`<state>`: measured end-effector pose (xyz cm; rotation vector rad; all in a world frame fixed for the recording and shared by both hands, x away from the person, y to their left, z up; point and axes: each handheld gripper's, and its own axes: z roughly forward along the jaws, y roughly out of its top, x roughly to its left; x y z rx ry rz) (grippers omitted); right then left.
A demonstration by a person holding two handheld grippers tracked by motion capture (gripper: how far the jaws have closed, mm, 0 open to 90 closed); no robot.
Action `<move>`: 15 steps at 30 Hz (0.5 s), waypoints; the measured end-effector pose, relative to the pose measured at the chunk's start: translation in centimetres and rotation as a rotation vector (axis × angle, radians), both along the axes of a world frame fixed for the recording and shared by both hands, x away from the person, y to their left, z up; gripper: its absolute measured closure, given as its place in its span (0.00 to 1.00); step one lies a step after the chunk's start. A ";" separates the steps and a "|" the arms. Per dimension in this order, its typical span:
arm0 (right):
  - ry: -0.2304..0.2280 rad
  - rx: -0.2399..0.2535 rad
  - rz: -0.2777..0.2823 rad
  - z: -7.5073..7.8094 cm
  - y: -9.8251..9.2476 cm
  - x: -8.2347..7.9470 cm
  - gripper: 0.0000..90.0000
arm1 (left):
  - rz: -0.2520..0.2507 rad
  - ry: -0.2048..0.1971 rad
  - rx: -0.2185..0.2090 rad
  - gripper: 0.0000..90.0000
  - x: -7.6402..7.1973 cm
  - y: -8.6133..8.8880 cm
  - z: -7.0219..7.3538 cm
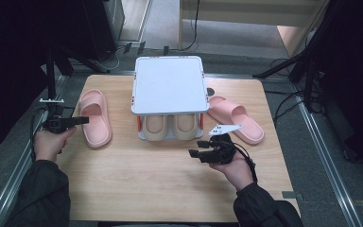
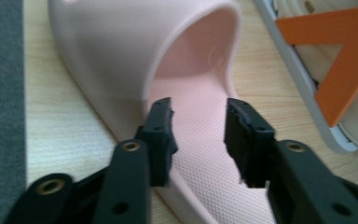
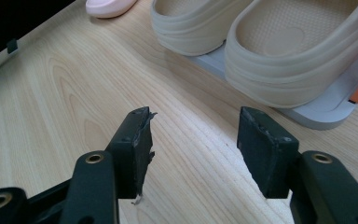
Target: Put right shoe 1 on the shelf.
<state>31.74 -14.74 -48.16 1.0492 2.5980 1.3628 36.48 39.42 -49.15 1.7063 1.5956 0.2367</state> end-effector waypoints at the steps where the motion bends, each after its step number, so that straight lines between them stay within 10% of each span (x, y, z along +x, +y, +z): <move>1: 0.000 -0.001 0.000 0.0 0.0 0.0 0.50 | 0.005 -0.003 0.013 0.62 -0.1 0.0 0.2; 15: -0.001 -0.004 -0.031 -0.2 -0.8 -0.7 0.50 | 0.077 -0.009 0.072 0.42 0.8 2.1 -1.1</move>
